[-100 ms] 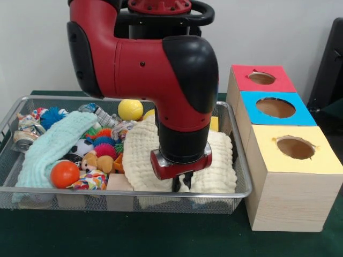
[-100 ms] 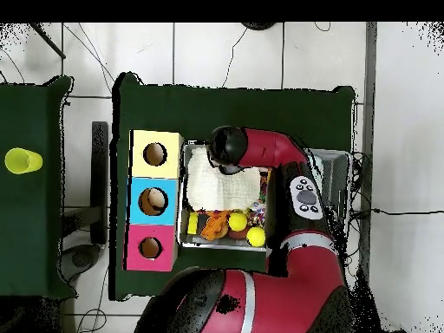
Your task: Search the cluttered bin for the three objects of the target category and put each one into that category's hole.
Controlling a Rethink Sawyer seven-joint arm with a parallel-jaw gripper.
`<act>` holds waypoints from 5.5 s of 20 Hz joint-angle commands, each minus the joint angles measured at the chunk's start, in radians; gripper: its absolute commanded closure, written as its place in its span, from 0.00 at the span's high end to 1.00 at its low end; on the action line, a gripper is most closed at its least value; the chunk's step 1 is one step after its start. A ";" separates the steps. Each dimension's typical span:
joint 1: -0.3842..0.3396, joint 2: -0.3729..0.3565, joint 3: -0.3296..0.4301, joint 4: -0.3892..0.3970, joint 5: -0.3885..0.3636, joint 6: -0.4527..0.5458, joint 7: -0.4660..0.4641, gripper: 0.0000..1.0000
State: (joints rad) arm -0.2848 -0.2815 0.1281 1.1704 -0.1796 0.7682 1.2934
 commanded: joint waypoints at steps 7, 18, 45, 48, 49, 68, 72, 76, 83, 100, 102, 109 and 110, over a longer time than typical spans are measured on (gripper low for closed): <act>0.029 0.005 0.002 0.003 0.037 0.063 0.177 0.00; 0.045 -0.092 -0.020 0.052 0.070 0.190 0.177 0.00; 0.053 -0.210 -0.045 0.157 0.098 0.235 0.144 0.00; 0.048 -0.240 -0.046 0.192 0.103 0.236 0.136 0.00; 0.047 -0.246 -0.046 0.199 0.104 0.236 0.135 0.00; 0.042 -0.321 -0.051 0.275 0.110 0.254 0.130 0.00; 0.038 -0.323 -0.046 0.280 0.112 0.252 0.126 0.00; 0.036 -0.322 -0.045 0.281 0.111 0.247 0.126 0.00; 0.033 -0.338 -0.045 0.295 0.110 0.256 0.120 0.00; 0.025 -0.354 -0.049 0.310 0.094 0.262 0.104 0.00; 0.021 -0.359 -0.049 0.313 0.093 0.268 0.096 0.00; 0.005 -0.373 -0.056 0.309 0.072 0.282 0.065 0.00; 0.003 -0.372 -0.056 0.307 0.067 0.279 0.063 0.00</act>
State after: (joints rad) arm -0.2453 -0.6566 0.0683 1.4001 -0.0942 0.9214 1.2934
